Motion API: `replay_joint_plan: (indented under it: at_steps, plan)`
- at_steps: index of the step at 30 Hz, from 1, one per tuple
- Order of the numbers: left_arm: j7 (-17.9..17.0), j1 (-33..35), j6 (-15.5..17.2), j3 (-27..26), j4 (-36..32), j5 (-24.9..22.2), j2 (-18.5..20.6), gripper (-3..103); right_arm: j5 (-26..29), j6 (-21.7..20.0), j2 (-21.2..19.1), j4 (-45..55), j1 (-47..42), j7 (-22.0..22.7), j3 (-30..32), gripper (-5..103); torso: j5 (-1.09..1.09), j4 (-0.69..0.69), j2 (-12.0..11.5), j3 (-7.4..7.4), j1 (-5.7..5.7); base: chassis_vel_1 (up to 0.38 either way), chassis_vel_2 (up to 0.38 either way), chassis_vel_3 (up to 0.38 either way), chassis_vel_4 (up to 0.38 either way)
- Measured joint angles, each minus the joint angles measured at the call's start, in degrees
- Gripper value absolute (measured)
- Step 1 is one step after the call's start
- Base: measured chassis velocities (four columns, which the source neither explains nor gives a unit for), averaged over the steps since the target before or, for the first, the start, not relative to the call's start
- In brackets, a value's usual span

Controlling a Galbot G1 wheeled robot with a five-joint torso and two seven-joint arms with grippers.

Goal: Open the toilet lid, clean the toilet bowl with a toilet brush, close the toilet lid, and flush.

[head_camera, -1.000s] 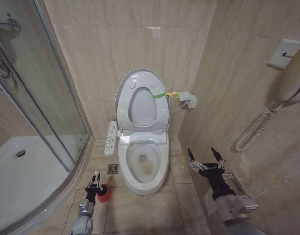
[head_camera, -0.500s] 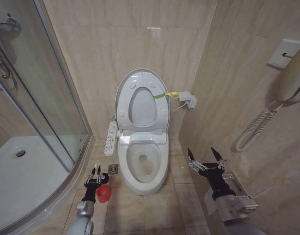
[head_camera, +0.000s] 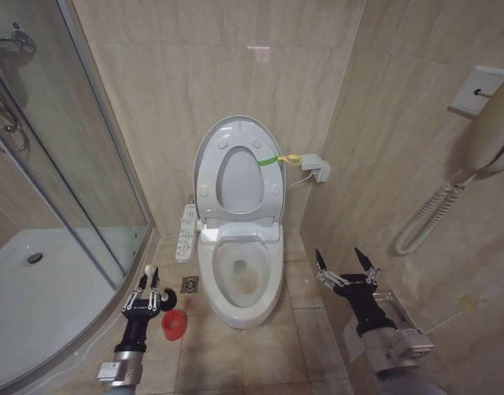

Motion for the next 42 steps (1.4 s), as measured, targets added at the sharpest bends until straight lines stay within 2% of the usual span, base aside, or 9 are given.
replay_joint_plan:
  at_steps: [8,12,16,23,28,30,32,36,42]
  plan:
    - [-0.4,1.8,1.6,2.9,-8.7,-0.2,1.9,20,0.0,0.0,0.0,0.0,0.0,0.0,0.0,100,-0.01,0.0,0.0,0.0,0.0,0.0,0.0,0.0,0.0]
    - [-0.2,-0.6,3.4,4.4,-10.9,-1.3,3.4,20,0.0,0.0,0.0,0.0,0.0,0.0,0.0,100,-0.01,0.0,0.0,0.0,0.0,0.0,0.0,0.0,0.0]
    - [0.1,-5.5,6.5,5.8,-11.8,-5.4,6.5,20,0.0,0.0,0.0,0.0,0.0,0.0,0.0,100,-0.01,0.0,0.0,0.01,0.0,0.0,0.0,0.0,0.0]
    - [2.2,-17.9,6.3,11.8,-3.3,-12.7,11.0,20,0.0,0.0,0.0,0.0,0.0,0.0,0.0,100,-0.01,0.0,0.0,0.01,0.01,0.0,0.0,0.0,0.0]
    - [3.0,-24.6,4.6,16.6,3.2,-13.7,11.7,20,0.0,0.0,0.0,0.0,0.0,0.0,0.0,100,-0.01,0.0,0.0,0.01,0.01,0.0,0.0,0.0,0.0]
    - [3.3,-29.4,3.9,20.6,7.9,-14.2,11.3,20,0.0,0.0,0.0,0.0,0.0,0.0,0.0,100,-0.01,0.0,0.0,0.01,0.01,0.0,0.0,0.0,0.0]
    - [3.3,-29.4,3.9,20.6,7.9,-14.2,11.3,20,0.0,0.0,0.0,0.0,0.0,0.0,0.0,100,-0.01,0.0,0.0,0.01,0.01,0.0,0.0,0.0,0.0]
    - [3.8,-37.5,2.6,28.9,18.2,-14.7,8.8,20,0.0,0.0,0.0,0.0,0.0,0.0,0.0,100,-0.03,0.0,0.0,0.01,0.01,0.0,0.0,0.0,0.0]
    - [4.3,-43.1,1.4,33.6,26.8,-15.1,6.3,20,0.0,0.0,0.0,0.0,0.0,0.0,0.0,100,-0.01,-0.02,0.0,0.01,0.01,0.0,0.0,0.0,0.0]
